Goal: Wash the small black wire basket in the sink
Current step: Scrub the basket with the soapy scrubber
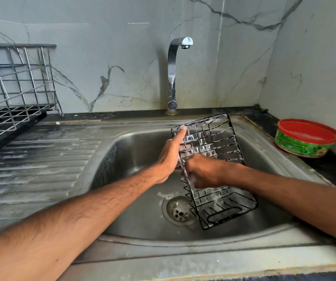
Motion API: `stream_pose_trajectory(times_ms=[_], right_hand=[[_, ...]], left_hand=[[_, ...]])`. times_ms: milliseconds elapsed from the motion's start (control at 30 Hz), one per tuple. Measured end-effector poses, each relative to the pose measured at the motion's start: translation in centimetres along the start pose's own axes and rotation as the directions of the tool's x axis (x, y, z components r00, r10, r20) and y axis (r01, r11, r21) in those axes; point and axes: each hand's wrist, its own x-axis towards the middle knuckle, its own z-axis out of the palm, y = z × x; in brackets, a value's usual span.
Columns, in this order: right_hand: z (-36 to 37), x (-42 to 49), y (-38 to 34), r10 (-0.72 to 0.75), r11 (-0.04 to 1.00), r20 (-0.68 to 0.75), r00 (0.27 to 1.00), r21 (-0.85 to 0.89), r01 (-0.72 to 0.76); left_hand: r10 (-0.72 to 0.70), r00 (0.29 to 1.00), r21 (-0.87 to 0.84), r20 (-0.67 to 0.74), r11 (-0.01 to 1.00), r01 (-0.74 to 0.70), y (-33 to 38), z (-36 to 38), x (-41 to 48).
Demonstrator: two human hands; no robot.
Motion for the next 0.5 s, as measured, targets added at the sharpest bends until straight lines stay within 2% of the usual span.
stream_pose_trajectory(times_ms=[67,133,233,300,333,433,500], right_hand=[[-0.2,-0.1,0.5,-0.029,1.000,0.019,0.999,-0.011,0.029],[-0.6,0.2,0.9,-0.035,0.999,-0.043,0.998,-0.033,0.033],[-2.0,0.4,1.5,-0.035,0.990,-0.283,0.959,-0.139,-0.005],[-3.2,0.0,2.2,0.026,0.976,-0.443,0.896,-0.181,-0.118],[-3.5,-0.3,2.7,0.074,0.963,-0.477,0.876,-0.194,-0.187],[-3.2,-0.5,3.4,0.153,0.930,-0.511,0.846,-0.216,-0.299],[-2.1,0.0,3.2,0.188,0.948,-0.443,0.877,-0.153,-0.281]], left_hand=[[0.011,1.000,0.038,0.021,0.999,-0.012,0.1,0.1,-0.1],[0.005,1.000,0.072,0.008,0.997,-0.006,0.1,0.4,-0.2],[0.017,1.000,0.087,-0.009,0.996,-0.016,0.1,0.4,-0.3],[0.041,0.999,0.105,0.002,0.994,-0.041,0.3,0.4,-0.5],[0.041,0.999,0.122,0.014,0.992,-0.043,0.2,0.4,-0.4],[0.083,0.996,0.133,0.037,0.987,-0.087,0.0,0.4,0.0],[0.057,0.998,0.106,0.042,0.993,-0.061,0.2,0.5,-0.3]])
